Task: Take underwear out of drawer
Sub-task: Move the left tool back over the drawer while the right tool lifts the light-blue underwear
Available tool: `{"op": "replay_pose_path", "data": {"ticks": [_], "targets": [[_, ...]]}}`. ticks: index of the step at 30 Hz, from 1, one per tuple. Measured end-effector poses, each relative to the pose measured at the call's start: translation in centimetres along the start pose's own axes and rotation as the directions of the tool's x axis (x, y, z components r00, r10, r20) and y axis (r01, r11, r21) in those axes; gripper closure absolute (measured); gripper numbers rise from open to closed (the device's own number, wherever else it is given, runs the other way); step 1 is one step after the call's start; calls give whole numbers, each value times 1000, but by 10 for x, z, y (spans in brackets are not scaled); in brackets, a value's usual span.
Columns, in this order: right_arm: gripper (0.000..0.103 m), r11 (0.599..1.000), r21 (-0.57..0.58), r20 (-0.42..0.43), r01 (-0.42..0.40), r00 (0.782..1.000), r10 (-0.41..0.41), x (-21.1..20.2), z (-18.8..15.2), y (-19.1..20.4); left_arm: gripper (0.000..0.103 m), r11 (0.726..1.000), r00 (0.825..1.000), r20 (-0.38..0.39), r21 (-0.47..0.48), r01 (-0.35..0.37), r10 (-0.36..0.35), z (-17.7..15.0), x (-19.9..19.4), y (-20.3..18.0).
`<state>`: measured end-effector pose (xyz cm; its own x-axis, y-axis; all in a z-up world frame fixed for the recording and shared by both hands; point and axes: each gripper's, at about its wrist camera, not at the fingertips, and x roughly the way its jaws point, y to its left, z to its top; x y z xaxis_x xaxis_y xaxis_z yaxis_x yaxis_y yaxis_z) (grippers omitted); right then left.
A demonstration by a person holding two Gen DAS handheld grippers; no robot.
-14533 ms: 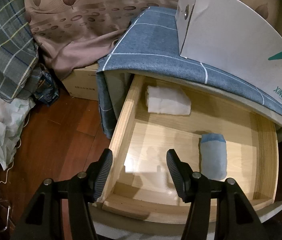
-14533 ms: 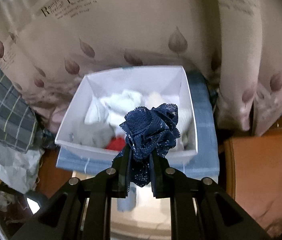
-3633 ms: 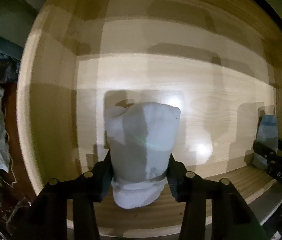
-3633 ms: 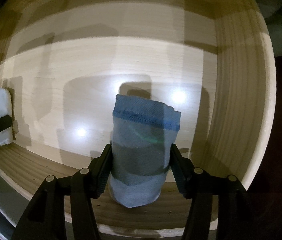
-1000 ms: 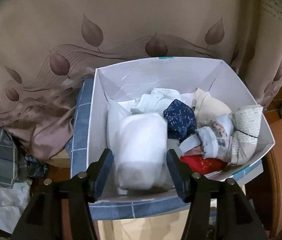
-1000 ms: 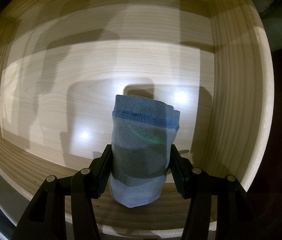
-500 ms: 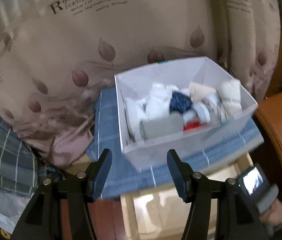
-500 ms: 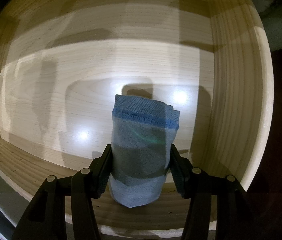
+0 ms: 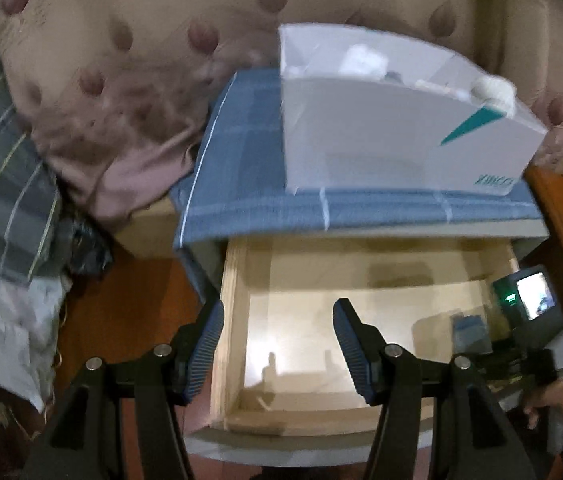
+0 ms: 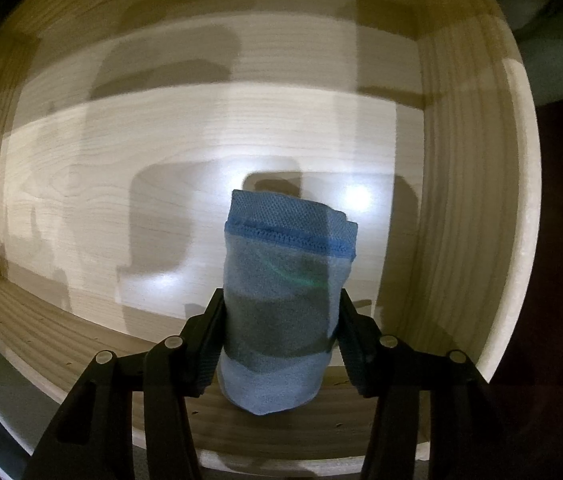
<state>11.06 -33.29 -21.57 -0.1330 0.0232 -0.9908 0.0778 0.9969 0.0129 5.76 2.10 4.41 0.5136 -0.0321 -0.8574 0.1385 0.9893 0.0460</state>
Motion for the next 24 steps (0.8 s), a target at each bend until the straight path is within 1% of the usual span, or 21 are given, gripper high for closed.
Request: {"op": "replay_pose_path", "data": {"ticks": [3, 9, 11, 14, 15, 18, 21, 24], "targets": [[56, 1000, 2, 9, 5, 1000, -5, -2, 0, 0, 45, 999, 999, -21, -20, -27, 26, -15, 14, -3], [58, 1000, 6, 43, 1, 999, -2, -8, -1, 2, 45, 998, 997, -47, -8, -54, 54, -33, 33, -16], [58, 1000, -3, 69, -8, 998, 8, -13, -2, 5, 45, 998, 997, -46, -5, -65, 64, -38, 36, -19], [58, 1000, -25, 134, 1, 991, 3, -26, -7, 12, 45, 997, 997, -29, -2, -73, 73, -38, 34, -19], [58, 1000, -29, 166, 2, 986, 3, -32, -9, 14, 45, 997, 997, -15, -10, -75, 75, -38, 33, -18], [58, 999, -46, 272, 5, 962, 8, -54, -16, 19, 45, 997, 997, -18, -24, -76, 75, -39, 36, -16], [58, 999, -45, 366, -6, 930, 22, -76, -26, 19, 45, 996, 997, -14, -61, -71, 71, -39, 35, -11], [58, 998, -56, 432, -11, 901, 34, -95, -43, 16, 45, 994, 998, -12, -86, -60, 60, -39, 34, -6]]}}
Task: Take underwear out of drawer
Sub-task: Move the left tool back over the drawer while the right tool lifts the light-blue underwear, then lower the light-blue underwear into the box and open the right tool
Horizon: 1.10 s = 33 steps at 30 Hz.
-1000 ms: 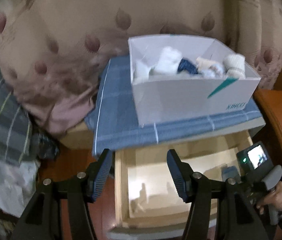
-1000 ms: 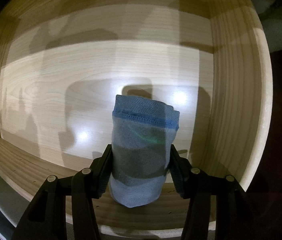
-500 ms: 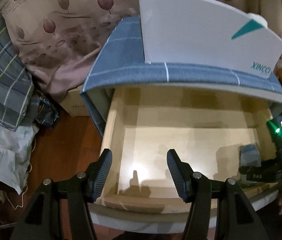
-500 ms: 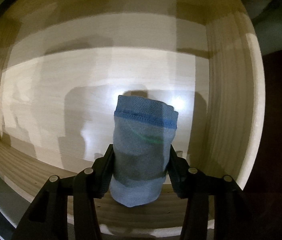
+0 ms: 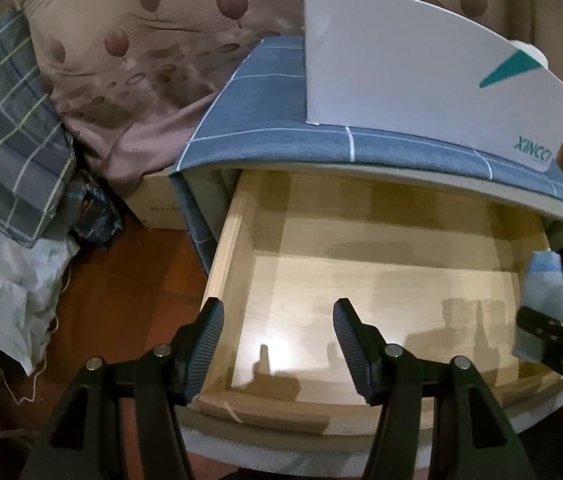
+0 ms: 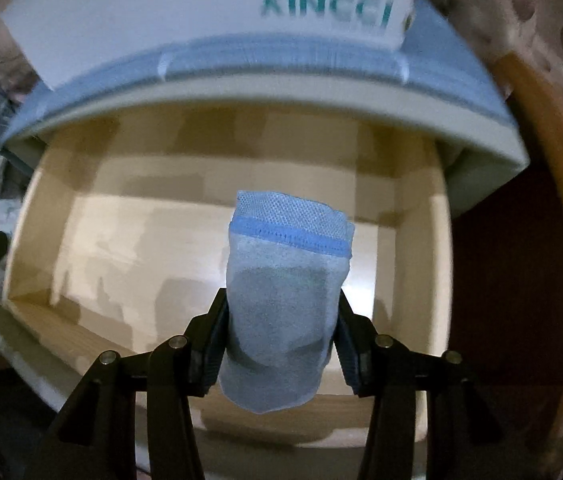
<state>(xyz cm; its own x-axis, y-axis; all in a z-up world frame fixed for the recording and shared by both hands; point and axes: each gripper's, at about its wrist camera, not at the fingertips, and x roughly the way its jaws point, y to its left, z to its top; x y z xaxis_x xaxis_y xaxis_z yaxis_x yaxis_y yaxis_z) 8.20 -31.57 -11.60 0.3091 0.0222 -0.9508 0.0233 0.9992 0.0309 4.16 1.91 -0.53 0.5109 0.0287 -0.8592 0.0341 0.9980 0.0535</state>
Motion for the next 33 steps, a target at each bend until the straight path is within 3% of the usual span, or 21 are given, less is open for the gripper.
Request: {"op": "replay_pose_path", "data": {"ticks": [8, 20, 26, 33], "targets": [[58, 1000, -11, 167, -17, 986, 19, -66, 10, -8, 45, 1000, 1000, 12, -18, 12, -11, 0, -1, 4], [58, 999, -41, 388, 11, 922, 6, -161, 82, 12, 45, 1000, 1000, 28, -20, -7, 8, -1, -4, 4], [58, 999, -44, 430, 11, 903, 9, -183, 123, 21, 45, 1000, 999, 36, -27, -12, 13, -2, -6, 4], [58, 999, -41, 433, 6, 901, 12, -186, 165, 25, 45, 999, 999, 38, -35, -16, 17, -1, -6, 5]]}}
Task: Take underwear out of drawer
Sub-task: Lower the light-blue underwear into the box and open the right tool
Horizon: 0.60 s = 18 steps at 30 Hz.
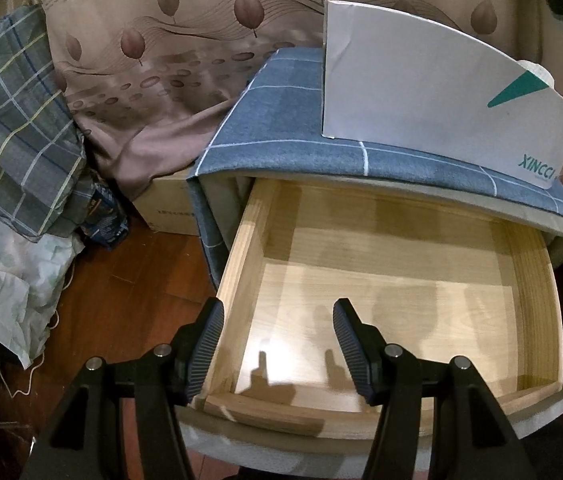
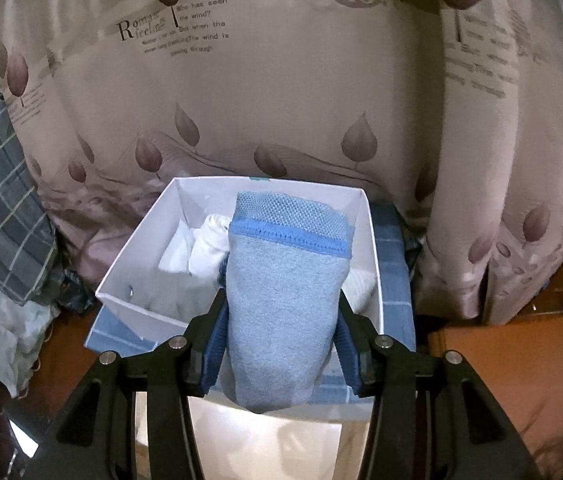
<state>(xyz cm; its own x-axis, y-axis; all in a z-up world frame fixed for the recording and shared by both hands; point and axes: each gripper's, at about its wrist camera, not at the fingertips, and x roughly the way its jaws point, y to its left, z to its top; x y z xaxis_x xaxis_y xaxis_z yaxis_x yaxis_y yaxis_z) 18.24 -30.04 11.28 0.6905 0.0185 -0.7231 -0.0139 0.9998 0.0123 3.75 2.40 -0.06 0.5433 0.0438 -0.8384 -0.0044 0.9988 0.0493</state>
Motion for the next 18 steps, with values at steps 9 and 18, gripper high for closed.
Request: {"op": "replay_pose_path", "data": {"ticks": [9, 18], "targets": [[57, 1000, 13, -137, -28, 990, 29, 65, 18, 13, 45, 1000, 1000, 4, 9, -9, 9, -1, -1, -1], [55, 1000, 10, -212, -27, 977, 28, 112, 13, 27, 45, 1000, 1000, 8, 9, -14, 14, -1, -1, -1]]}}
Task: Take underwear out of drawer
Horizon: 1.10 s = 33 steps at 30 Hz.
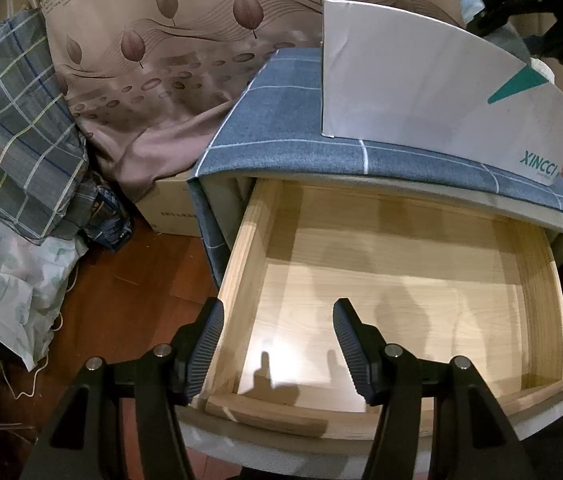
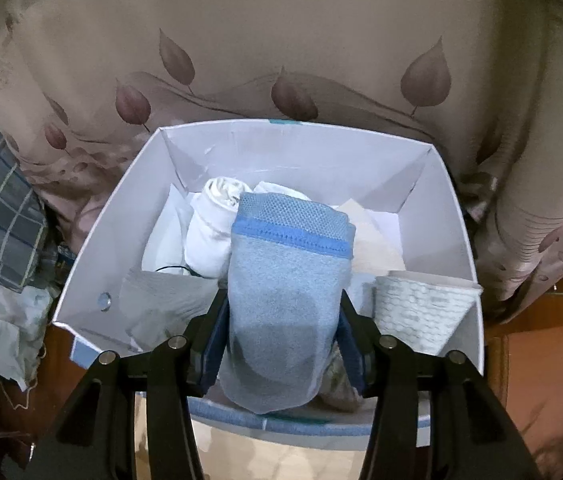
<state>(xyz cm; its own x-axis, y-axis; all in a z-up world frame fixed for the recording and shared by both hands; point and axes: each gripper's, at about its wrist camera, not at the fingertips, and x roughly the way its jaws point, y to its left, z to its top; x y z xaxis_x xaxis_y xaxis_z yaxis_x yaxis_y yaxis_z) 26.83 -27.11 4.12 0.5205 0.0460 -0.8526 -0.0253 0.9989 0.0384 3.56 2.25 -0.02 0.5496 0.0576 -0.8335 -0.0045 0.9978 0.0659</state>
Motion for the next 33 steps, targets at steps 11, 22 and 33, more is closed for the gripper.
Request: {"op": "replay_pose_path", "data": {"ticks": [11, 22, 33], "targets": [[34, 1000, -7, 8, -7, 1000, 7, 16, -5, 6, 45, 1000, 1000, -2, 3, 2, -2, 0, 0, 1], [18, 998, -46, 155, -46, 987, 53, -55, -54, 5, 45, 1000, 1000, 4, 18, 10, -10, -1, -1, 2], [15, 999, 36, 87, -11, 996, 7, -63, -197, -28, 45, 998, 999, 34, 55, 9, -11, -4, -8, -7]]}}
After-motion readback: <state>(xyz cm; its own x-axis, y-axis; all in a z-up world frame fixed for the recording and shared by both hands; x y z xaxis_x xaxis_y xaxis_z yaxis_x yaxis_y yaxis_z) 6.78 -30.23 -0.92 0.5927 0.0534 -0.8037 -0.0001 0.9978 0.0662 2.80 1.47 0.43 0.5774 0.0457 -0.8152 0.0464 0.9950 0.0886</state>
